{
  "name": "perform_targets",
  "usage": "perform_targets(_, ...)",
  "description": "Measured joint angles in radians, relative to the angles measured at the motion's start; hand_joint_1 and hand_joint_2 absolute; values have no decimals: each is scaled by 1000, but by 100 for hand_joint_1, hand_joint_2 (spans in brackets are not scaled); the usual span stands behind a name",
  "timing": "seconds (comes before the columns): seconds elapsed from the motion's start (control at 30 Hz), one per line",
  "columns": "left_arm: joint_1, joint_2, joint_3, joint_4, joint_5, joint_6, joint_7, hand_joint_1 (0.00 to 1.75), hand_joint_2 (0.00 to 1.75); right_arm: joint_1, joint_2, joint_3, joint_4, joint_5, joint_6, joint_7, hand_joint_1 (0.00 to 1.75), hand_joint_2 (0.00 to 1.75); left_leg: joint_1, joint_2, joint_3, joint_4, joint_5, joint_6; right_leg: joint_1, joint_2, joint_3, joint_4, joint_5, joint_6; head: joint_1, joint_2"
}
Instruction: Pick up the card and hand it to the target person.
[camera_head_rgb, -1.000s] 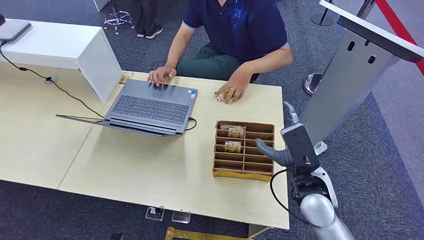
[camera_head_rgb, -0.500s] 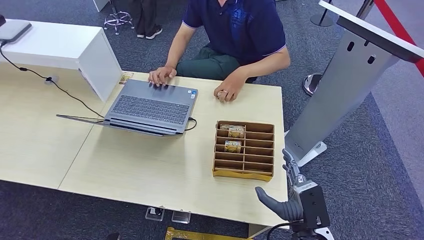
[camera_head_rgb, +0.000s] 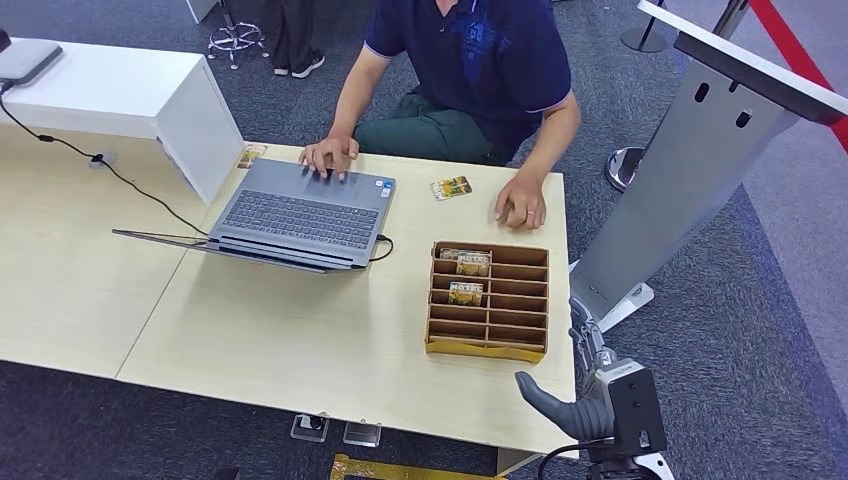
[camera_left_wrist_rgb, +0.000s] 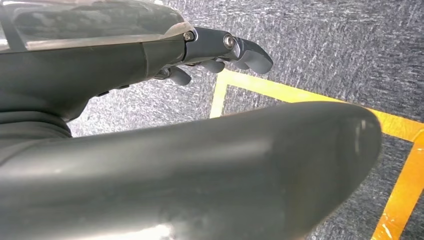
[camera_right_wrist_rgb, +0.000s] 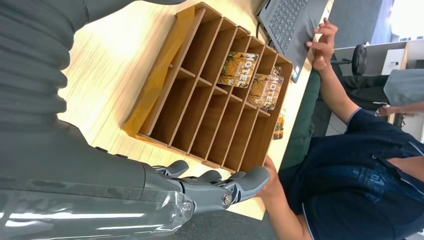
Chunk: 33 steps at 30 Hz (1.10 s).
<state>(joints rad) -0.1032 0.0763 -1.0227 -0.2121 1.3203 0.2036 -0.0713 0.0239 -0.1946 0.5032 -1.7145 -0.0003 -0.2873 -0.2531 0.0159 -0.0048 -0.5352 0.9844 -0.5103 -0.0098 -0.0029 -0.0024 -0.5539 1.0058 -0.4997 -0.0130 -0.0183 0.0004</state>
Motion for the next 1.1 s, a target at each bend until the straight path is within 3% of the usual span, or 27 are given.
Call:
perform_targets(0.37,0,0,0,0,-5,-13,-25,0,0,-1,2,0,25,-88,18,-5,0,175,0,0,0,0,0,0,0,0,0,0,0,0,0,0)
perform_targets(1.1,-1,0,0,0,-3,-3,-12,0,0,-3,2,1,42,-61,16,2,0,175,0,0,0,0,0,0,0,0,0,0,0,0,0,0)
